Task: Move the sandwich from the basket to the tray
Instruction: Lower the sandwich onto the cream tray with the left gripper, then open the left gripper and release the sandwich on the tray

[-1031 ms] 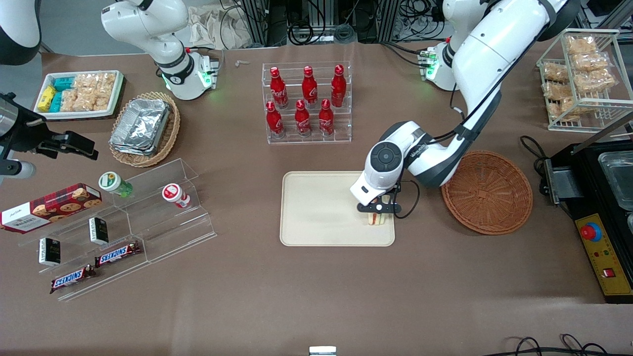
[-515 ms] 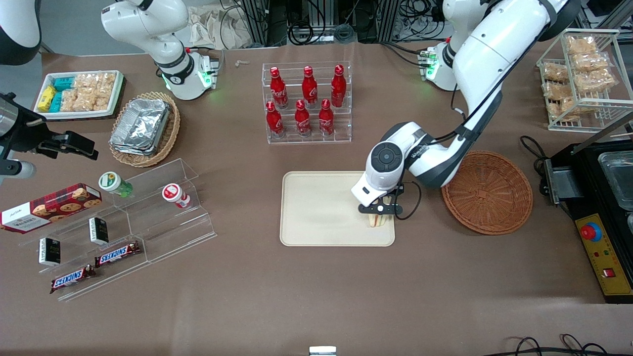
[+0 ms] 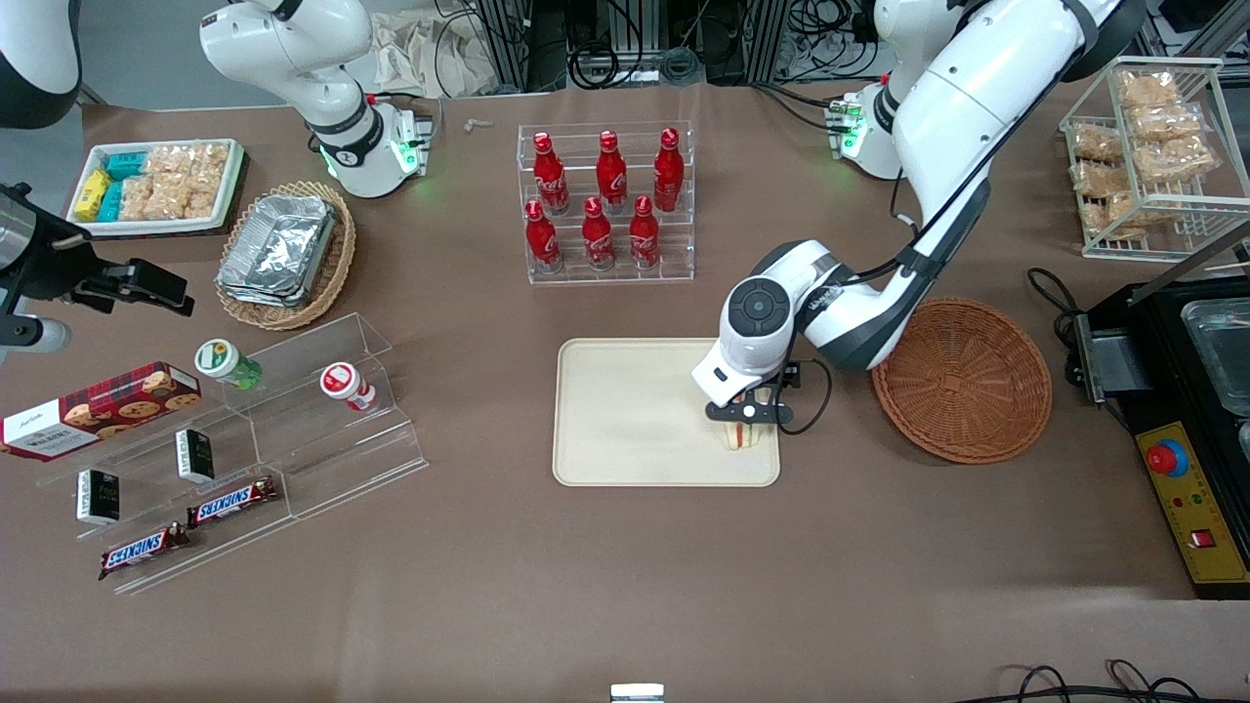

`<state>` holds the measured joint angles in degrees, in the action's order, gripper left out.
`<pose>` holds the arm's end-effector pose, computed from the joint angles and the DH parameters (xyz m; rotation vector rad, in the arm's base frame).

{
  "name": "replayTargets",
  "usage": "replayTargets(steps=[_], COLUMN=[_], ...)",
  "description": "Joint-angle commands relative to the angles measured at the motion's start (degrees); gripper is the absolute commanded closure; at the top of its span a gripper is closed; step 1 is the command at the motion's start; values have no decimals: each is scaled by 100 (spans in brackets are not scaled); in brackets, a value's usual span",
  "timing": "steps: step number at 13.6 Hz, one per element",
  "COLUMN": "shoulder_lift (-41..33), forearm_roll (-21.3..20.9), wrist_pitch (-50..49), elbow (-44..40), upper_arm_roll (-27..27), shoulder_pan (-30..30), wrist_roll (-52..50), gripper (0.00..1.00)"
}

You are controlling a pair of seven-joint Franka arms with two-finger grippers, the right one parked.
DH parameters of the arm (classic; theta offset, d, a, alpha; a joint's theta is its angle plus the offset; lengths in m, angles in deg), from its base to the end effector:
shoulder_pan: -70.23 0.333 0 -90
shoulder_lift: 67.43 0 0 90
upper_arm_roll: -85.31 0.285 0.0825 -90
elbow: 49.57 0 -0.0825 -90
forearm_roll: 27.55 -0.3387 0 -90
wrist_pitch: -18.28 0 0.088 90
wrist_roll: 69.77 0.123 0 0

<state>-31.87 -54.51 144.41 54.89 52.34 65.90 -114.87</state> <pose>0.4867 -0.3241 0.2187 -3.0403 0.1548 0.0910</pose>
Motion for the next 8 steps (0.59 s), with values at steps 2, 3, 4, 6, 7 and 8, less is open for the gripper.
replayTargets(steps=[2,3,4,6,7,8], shoulder_lift=[-486,-715,-935,-1340,-1515,-1665], forearm_roll=[-117,-38,232,796,980,1174], wrist_pitch=[-560,-693,-712,-756,-843,-940], elbow=[-101,-127,-145,-267,-355,-356], upper_arm_roll=[-86,-138,-174,-165,-165,-130], shoulder_pan=[-42,-8,10,-7,-7,19], wrist_roll=[-342,-281,-280,-289,-280,-237], gripper=[0,0,0,0,0,0])
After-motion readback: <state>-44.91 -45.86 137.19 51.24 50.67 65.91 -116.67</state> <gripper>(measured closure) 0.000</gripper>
